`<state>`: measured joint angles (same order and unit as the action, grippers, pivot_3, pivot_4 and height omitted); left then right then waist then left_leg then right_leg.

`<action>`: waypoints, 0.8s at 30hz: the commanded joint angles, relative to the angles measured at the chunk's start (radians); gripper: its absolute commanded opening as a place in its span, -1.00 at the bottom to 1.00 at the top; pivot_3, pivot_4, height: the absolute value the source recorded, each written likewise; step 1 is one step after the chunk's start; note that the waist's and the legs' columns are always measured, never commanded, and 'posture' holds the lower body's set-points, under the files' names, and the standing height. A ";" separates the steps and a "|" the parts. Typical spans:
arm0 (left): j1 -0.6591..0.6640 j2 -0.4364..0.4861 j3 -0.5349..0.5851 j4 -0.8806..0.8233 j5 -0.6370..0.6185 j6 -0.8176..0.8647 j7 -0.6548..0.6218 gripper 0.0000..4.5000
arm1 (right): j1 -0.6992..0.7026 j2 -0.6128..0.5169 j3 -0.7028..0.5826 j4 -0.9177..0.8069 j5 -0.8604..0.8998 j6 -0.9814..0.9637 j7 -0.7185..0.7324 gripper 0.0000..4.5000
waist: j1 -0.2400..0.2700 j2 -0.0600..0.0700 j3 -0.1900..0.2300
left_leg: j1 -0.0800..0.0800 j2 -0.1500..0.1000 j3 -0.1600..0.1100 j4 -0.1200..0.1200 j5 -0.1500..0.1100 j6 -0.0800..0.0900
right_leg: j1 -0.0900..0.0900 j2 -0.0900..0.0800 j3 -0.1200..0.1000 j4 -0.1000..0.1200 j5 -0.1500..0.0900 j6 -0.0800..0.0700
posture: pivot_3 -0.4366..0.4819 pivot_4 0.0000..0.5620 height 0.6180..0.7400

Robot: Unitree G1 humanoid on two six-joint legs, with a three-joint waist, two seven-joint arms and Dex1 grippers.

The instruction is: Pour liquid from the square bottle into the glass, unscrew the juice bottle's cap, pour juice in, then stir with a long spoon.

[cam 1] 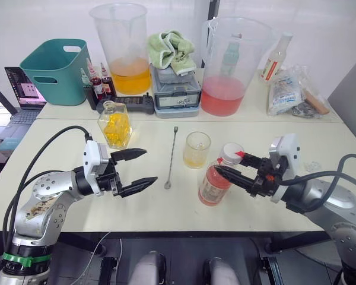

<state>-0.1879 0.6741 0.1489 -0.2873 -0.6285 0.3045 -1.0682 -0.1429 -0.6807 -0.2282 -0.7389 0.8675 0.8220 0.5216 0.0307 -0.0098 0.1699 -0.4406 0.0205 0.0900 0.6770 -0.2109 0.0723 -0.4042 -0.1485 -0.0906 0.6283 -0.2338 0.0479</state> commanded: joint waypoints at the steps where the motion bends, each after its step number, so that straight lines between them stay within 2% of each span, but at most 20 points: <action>1: -0.002 0.010 0.018 -0.029 -0.004 -0.008 0.004 1.00 | 0.001 -0.006 0.002 -0.016 0.002 -0.018 -0.005 0.75 | -0.001 0.000 0.000 | 0.000 0.000 0.000 0.000 0.000 0.000 | 0.000 0.000 0.000 0.000 0.000 0.000 | -0.05 -0.47 0.93; 3: -0.002 0.012 0.020 -0.029 -0.004 -0.008 0.004 1.00 | -0.001 -0.004 0.005 -0.014 0.010 -0.019 -0.005 0.99 | -0.001 0.000 0.000 | 0.000 0.000 0.000 0.000 0.000 0.000 | 0.000 0.000 0.000 0.000 0.000 0.000 | -0.05 -0.47 0.93; 10: -0.011 0.010 0.015 -0.025 -0.002 -0.007 0.008 1.00 | -0.016 -0.017 -0.004 -0.003 0.031 -0.022 0.019 0.99 | 0.000 0.000 0.000 | 0.000 0.000 0.000 0.000 0.000 0.000 | 0.000 0.000 0.000 0.000 0.000 0.000 | -0.05 -0.47 0.93; 17: -0.016 0.009 0.011 -0.025 0.001 -0.009 0.011 1.00 | -0.042 -0.079 -0.016 0.034 0.039 -0.047 0.124 0.99 | 0.000 0.000 0.000 | 0.000 0.000 0.000 0.000 0.000 0.000 | 0.000 0.000 0.000 0.000 0.000 0.000 | -0.05 -0.47 0.93; 20: -0.016 0.008 0.009 -0.026 0.003 -0.010 0.011 1.00 | -0.054 -0.107 -0.014 0.062 0.024 -0.070 0.187 0.99 | 0.000 0.000 0.000 | 0.000 0.000 0.000 0.000 0.000 0.000 | 0.000 0.000 0.000 0.000 0.000 0.000 | -0.05 -0.47 0.93; 24: -0.016 0.010 0.012 -0.026 0.004 -0.011 0.012 1.00 | -0.085 -0.175 -0.007 0.158 -0.001 -0.127 0.353 0.99 | 0.001 0.000 0.000 | 0.000 0.000 0.000 0.000 0.000 0.000 | 0.000 0.000 0.000 0.000 0.000 0.000 | -0.05 -0.47 0.93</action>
<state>-0.1911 0.6765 0.1491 -0.2879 -0.6251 0.3047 -1.0591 -0.2049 -0.8390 -0.2124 -0.5992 0.8678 0.7368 0.8121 0.0321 -0.0099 0.1699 -0.4406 0.0207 0.0901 0.6772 -0.2110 0.0725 -0.4041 -0.1483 -0.0906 0.6278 -0.2338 0.0479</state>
